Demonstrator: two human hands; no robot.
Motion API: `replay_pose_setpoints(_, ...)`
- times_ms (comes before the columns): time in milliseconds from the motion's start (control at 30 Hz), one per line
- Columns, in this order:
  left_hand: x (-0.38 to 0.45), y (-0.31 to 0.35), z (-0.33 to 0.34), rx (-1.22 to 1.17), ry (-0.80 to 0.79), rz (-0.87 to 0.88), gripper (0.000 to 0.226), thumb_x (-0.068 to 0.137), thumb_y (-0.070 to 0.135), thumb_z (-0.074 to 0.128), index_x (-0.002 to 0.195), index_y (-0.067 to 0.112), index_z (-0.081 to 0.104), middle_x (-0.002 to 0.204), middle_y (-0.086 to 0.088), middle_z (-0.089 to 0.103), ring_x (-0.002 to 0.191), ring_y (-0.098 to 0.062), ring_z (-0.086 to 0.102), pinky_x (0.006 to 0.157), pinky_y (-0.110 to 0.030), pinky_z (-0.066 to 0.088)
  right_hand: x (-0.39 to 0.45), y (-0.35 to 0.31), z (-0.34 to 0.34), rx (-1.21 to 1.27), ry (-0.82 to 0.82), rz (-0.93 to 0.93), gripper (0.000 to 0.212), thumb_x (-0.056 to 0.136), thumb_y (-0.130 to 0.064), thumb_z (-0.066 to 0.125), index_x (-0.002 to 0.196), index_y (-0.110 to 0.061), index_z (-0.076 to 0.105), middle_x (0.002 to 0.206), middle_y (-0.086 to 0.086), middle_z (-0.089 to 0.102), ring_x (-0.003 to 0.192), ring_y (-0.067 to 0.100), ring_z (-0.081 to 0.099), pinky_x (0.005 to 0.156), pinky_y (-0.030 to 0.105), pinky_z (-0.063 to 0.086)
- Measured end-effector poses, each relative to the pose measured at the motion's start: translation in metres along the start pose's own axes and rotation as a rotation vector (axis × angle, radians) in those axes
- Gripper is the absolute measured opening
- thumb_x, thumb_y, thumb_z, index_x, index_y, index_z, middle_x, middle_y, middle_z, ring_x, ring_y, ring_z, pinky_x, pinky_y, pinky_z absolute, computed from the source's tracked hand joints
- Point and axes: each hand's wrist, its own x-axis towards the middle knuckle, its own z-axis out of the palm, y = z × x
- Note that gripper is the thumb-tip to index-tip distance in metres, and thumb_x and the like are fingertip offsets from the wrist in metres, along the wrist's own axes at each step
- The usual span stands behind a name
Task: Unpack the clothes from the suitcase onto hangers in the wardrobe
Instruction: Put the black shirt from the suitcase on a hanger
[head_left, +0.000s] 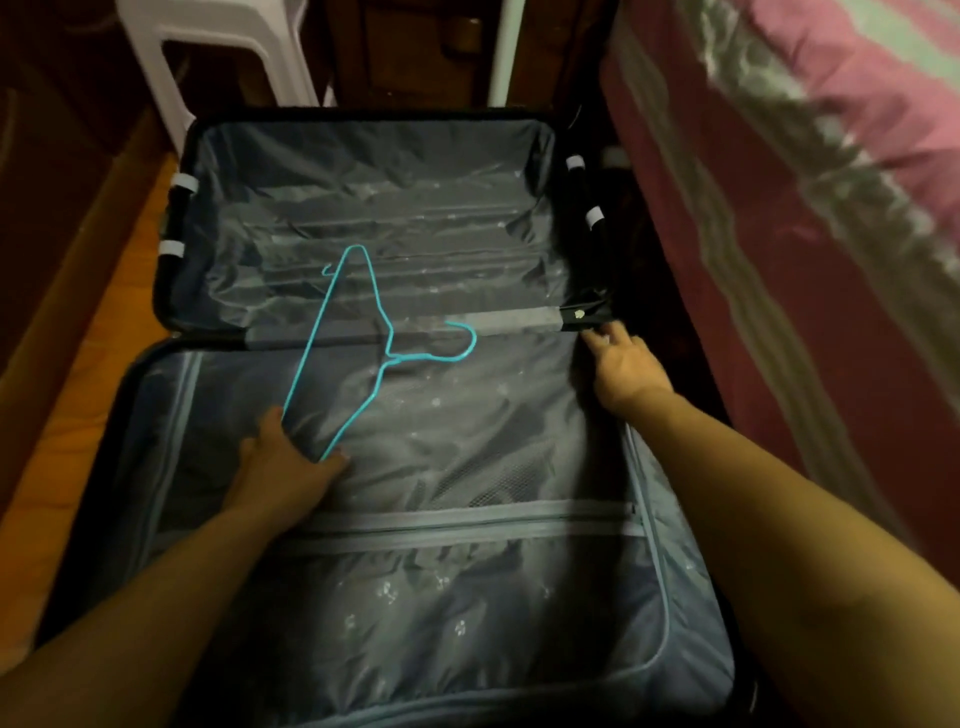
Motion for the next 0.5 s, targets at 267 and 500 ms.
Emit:
replay_pose_setpoints(267, 0.011, -0.006, 0.017, 0.068, 0.056, -0.005, 0.108, 0.079, 0.042, 0.082, 0.159, 0.020, 0.012, 0.154, -0.024, 0.027, 0.134, -0.048, 0.042, 0.113, -0.053, 0.035, 0.009, 0.002, 0.000, -0.095, 0.216, -0.059, 0.030, 0.093, 0.002, 0.050, 0.123, 0.000, 0.054, 0.114, 0.024, 0.055, 0.102, 0.045, 0.056, 0.079, 0.049, 0.049)
replay_pose_setpoints(500, 0.020, -0.007, 0.020, 0.098, 0.043, -0.027, 0.110, 0.079, 0.040, 0.083, 0.158, 0.024, 0.007, 0.156, -0.023, 0.024, 0.136, -0.047, 0.041, 0.114, -0.054, 0.035, 0.018, -0.006, 0.002, -0.135, 0.331, -0.084, 0.022, 0.082, 0.009, 0.057, 0.103, 0.002, 0.054, 0.093, 0.024, 0.059, 0.083, 0.044, 0.060, 0.059, 0.042, 0.043)
